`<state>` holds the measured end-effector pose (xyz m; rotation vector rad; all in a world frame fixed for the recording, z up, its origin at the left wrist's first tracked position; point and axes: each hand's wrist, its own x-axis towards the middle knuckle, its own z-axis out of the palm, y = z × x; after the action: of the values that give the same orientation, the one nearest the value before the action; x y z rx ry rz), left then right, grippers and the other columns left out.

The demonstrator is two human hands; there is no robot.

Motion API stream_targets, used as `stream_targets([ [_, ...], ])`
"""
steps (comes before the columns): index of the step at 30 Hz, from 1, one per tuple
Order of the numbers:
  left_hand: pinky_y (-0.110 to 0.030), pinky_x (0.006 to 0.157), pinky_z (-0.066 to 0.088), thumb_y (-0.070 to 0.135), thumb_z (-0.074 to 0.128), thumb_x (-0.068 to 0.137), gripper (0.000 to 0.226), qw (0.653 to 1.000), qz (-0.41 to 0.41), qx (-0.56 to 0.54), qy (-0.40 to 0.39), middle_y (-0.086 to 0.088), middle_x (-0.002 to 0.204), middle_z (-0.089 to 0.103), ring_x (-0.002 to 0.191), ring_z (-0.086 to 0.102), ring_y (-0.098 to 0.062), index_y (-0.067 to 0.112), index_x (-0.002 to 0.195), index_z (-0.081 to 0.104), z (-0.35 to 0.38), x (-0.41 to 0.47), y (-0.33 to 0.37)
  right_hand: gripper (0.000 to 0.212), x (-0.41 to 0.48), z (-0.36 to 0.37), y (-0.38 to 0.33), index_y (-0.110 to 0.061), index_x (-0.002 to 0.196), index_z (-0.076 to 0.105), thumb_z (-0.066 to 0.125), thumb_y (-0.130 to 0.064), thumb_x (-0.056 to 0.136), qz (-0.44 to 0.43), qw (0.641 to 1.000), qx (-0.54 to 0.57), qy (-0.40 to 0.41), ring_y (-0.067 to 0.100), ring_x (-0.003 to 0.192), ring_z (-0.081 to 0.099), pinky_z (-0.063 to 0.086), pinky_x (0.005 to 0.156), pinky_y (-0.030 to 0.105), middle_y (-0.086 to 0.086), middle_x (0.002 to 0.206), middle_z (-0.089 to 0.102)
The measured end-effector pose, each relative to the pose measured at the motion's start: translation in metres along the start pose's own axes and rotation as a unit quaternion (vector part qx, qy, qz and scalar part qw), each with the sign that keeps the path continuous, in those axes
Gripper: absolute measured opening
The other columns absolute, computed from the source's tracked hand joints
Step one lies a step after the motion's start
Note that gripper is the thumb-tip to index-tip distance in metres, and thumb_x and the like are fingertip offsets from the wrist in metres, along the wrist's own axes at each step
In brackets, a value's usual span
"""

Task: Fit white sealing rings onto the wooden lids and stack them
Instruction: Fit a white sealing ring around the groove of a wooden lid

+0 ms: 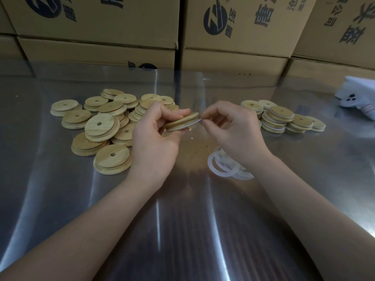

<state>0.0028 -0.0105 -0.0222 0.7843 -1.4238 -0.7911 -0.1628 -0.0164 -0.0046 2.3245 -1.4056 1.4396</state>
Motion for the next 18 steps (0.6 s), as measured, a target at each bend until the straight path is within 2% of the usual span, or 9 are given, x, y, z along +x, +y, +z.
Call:
stream_targets([
  [7, -0.026, 0.092, 0.054, -0.02, 0.064, 0.078, 0.028, 0.999, -0.013, -0.033, -0.015, -0.006, 0.103, 0.072, 0.102, 0.069, -0.009, 0.004, 0.086, 0.051, -0.0003, -0.0003, 0.0012, 0.006, 0.0016, -0.0028, 0.002, -0.008, 0.083, 0.072, 0.074, -0.003, 0.081, -0.018, 1.0, 0.009, -0.014, 0.009, 0.067, 0.057, 0.046, 0.064, 0.016, -0.005, 0.074, 0.064],
  [10, -0.028, 0.091, 0.055, -0.019, 0.064, 0.079, 0.031, 0.998, -0.016, -0.049, -0.021, -0.008, 0.105, 0.072, 0.103, 0.069, -0.012, 0.008, 0.086, 0.051, -0.0011, 0.0001, 0.0015, 0.006, 0.0023, -0.0038, 0.0007, -0.007, 0.084, 0.073, 0.073, -0.002, 0.081, -0.013, 1.0, 0.024, -0.012, 0.011, 0.066, 0.059, 0.049, 0.065, 0.021, -0.005, 0.075, 0.065],
  [13, -0.022, 0.086, 0.054, -0.018, 0.062, 0.081, 0.032, 0.998, -0.017, -0.061, -0.026, -0.004, 0.102, 0.073, 0.101, 0.07, -0.011, 0.011, 0.089, 0.051, -0.0017, 0.0003, 0.0013, 0.006, 0.0033, -0.0057, -0.0012, -0.007, 0.085, 0.073, 0.073, -0.002, 0.082, -0.005, 0.999, 0.042, -0.019, 0.014, 0.067, 0.061, 0.051, 0.066, 0.026, -0.008, 0.075, 0.064],
  [16, -0.02, 0.081, 0.053, -0.014, 0.064, 0.082, 0.033, 0.998, -0.021, -0.059, -0.028, 0.004, 0.095, 0.073, 0.095, 0.07, -0.008, 0.017, 0.092, 0.055, -0.0031, 0.0009, 0.0006, 0.005, 0.0032, -0.0068, -0.0019, -0.008, 0.086, 0.073, 0.072, -0.005, 0.083, 0.028, 0.997, 0.067, -0.038, 0.012, 0.069, 0.062, 0.051, 0.068, 0.026, -0.011, 0.074, 0.064],
  [18, -0.022, 0.081, 0.053, -0.01, 0.067, 0.082, 0.034, 0.998, -0.029, -0.054, -0.02, 0.004, 0.094, 0.071, 0.092, 0.069, -0.008, 0.019, 0.096, 0.058, -0.0037, 0.0014, 0.0007, 0.004, 0.0029, -0.0067, -0.0019, -0.008, 0.088, 0.073, 0.071, -0.007, 0.085, 0.055, 0.993, 0.09, -0.051, 0.011, 0.07, 0.063, 0.052, 0.069, 0.026, -0.01, 0.076, 0.066],
])
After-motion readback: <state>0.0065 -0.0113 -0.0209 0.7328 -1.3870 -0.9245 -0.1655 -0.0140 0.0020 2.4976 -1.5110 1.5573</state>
